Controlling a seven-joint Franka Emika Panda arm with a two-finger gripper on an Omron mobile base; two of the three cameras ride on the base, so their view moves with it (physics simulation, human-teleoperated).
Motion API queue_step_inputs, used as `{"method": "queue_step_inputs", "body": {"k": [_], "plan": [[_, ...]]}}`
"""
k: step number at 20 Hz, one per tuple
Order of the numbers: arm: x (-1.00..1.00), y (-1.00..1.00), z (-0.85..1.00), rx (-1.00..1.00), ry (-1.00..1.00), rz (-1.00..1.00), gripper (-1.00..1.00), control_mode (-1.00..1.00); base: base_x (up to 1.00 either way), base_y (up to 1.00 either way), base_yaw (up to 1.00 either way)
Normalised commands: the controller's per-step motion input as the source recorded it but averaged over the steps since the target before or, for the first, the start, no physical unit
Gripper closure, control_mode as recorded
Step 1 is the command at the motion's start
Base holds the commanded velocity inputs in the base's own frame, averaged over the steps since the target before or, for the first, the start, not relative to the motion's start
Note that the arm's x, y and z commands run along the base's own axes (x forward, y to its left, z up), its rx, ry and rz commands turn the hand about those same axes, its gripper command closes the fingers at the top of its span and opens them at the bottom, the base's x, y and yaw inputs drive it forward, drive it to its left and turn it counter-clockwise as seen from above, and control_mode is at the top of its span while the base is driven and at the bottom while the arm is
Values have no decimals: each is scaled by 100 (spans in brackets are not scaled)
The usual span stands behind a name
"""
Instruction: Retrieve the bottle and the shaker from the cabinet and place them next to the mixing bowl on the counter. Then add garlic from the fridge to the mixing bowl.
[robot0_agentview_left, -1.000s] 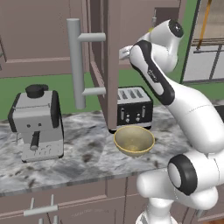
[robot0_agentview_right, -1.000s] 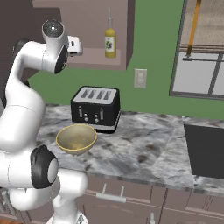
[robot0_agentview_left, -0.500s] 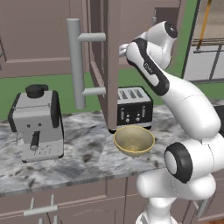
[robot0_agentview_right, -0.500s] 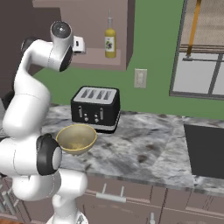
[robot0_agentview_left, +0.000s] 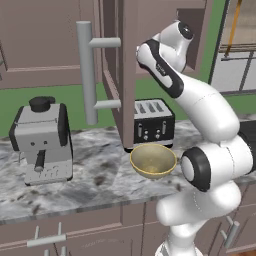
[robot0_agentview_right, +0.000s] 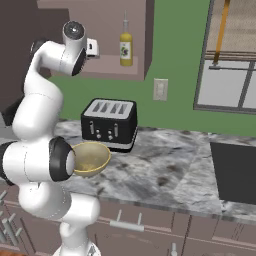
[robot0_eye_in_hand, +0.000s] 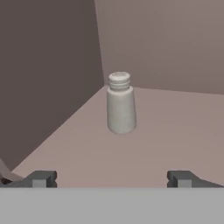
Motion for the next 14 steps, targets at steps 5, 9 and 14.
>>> {"method": "queue_step_inputs", "body": {"k": [5, 9, 14], "plan": [[33, 0, 2, 0, 0, 0, -100, -100, 0, 0, 0], [18, 2, -4, 0, 3, 3, -100, -100, 0, 0, 0], [20, 18, -7, 0, 7, 9, -100, -100, 0, 0, 0]]}}
